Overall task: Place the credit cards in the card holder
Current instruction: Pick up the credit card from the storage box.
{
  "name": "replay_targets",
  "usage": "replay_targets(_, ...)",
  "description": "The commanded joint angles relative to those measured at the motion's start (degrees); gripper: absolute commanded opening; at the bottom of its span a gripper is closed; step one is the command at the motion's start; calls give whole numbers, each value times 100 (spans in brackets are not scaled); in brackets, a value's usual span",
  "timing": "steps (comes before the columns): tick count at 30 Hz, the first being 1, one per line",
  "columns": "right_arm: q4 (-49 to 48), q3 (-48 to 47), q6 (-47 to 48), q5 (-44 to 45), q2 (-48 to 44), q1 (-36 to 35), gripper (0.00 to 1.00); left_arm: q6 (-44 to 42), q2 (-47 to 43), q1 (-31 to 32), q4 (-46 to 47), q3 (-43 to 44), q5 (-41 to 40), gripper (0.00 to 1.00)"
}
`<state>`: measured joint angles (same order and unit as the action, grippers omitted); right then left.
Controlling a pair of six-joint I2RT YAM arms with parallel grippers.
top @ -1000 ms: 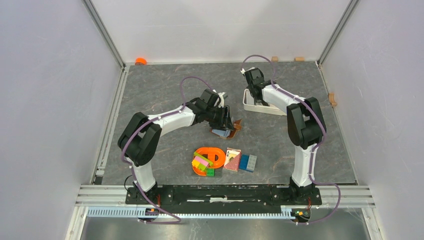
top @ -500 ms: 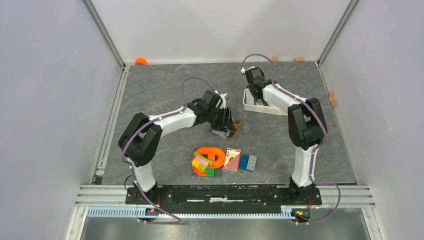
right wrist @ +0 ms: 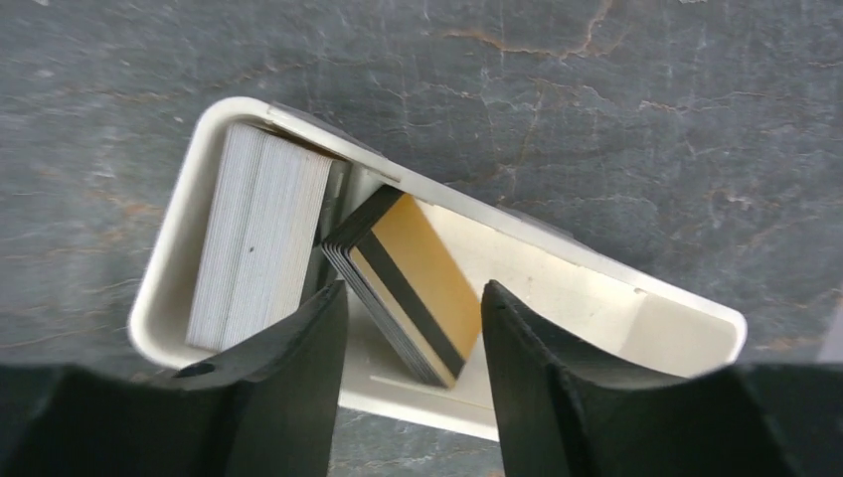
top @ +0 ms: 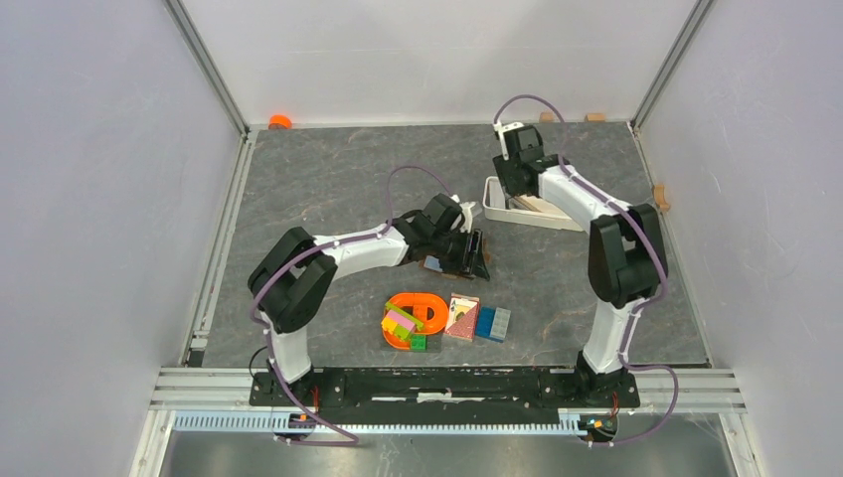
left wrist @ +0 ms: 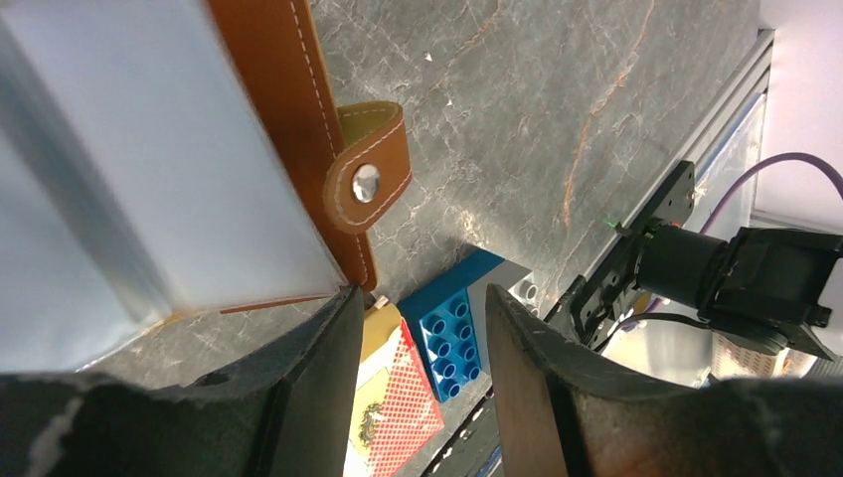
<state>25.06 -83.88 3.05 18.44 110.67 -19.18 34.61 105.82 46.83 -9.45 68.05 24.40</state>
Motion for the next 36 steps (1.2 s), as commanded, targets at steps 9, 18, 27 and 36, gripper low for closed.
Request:
replay_targets(9, -776, 390, -893, -2474, -400, 363, 58, 559, 474, 134, 849, 112, -124, 55)
replay_targets(18, -847, 369, -1127, -2595, -118, 400, 62, 98, -347, 52, 49, 444, -69, 61)
replay_targets(27, -936, 433, -1200, -2872, 144, 433, 66, -459, -1167, -951, -920, 156, -731, 63)
replay_targets(36, -902, 485, -1319, -2734, 345, 429, 67, -618, -342, -1057, -707, 40, -1218, 61)
